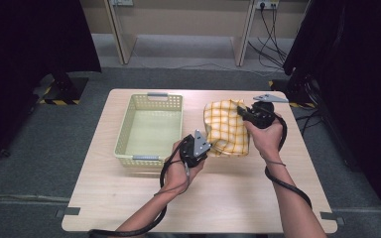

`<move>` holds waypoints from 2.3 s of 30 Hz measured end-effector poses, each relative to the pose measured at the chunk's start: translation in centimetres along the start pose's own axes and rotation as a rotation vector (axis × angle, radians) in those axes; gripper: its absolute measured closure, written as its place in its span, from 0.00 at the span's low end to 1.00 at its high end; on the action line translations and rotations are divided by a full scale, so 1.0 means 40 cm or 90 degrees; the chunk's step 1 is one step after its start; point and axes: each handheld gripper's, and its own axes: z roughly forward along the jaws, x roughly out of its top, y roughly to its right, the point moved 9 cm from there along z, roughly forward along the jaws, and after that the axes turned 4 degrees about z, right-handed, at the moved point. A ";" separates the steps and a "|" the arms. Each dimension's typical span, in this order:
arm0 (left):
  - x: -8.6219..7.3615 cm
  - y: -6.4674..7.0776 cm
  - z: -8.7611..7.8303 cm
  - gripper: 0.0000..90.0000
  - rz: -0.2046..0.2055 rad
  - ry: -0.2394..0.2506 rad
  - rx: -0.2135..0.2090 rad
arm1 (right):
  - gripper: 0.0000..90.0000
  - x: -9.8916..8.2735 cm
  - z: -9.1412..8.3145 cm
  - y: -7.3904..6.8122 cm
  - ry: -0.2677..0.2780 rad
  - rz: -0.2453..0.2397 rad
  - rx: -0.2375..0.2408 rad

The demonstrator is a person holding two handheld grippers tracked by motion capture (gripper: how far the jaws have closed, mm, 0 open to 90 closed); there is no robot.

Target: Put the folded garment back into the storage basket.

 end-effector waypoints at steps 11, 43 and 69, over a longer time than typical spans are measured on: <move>0.005 -0.015 -0.011 0.88 0.000 0.000 0.007 | 0.89 0.012 0.002 -0.011 0.003 -0.003 -0.002; 0.004 -0.068 -0.050 0.88 -0.008 0.002 0.033 | 0.89 0.062 0.022 -0.067 0.012 -0.011 0.009; -0.026 -0.127 -0.097 0.88 -0.026 -0.001 0.060 | 0.89 0.093 0.065 -0.138 0.005 -0.020 0.028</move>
